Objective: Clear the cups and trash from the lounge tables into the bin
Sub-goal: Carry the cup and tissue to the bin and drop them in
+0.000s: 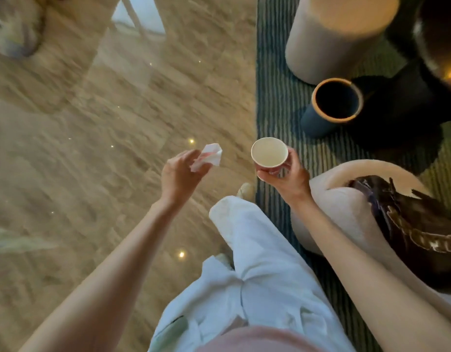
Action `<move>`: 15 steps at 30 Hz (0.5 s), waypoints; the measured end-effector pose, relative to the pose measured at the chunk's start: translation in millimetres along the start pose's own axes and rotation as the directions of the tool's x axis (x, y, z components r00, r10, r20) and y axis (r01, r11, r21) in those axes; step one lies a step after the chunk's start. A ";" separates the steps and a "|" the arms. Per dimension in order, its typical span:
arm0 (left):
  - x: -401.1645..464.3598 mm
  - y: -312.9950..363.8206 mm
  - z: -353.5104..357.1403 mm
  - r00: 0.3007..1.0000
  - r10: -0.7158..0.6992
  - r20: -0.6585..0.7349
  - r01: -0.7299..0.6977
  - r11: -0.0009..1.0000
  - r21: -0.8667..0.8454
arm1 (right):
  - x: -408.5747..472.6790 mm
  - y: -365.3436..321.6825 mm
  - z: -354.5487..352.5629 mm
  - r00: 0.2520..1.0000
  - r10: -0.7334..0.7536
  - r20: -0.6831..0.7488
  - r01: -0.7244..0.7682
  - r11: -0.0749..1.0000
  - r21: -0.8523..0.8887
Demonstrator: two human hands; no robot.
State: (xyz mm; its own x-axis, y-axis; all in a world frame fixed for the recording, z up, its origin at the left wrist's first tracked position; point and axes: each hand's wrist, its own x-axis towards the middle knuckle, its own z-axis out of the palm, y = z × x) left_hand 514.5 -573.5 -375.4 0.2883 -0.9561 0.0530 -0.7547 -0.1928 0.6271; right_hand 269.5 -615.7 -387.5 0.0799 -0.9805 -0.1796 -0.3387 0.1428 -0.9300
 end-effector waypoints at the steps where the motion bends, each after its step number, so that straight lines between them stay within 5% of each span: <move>1: 29.0 3.7 6.0 1.000 0.017 0.021 -0.017 1.000 0.000 | 23.4 -3.8 -1.6 1.000 0.007 -0.028 -0.007 1.000 0.018; 15: 369.9 100.6 90.4 0.912 0.237 0.335 -0.230 0.971 -0.059 | 284.4 -38.4 -63.5 0.895 0.174 -0.410 -0.123 0.981 0.147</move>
State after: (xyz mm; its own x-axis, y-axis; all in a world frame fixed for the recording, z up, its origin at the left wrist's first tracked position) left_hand 491.9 -966.5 -363.0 -0.1128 -0.9916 -0.0634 -0.7645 0.0459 0.6430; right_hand 245.7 -908.6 -382.6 -0.3717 -0.9085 -0.1908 -0.2040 0.2805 -0.9379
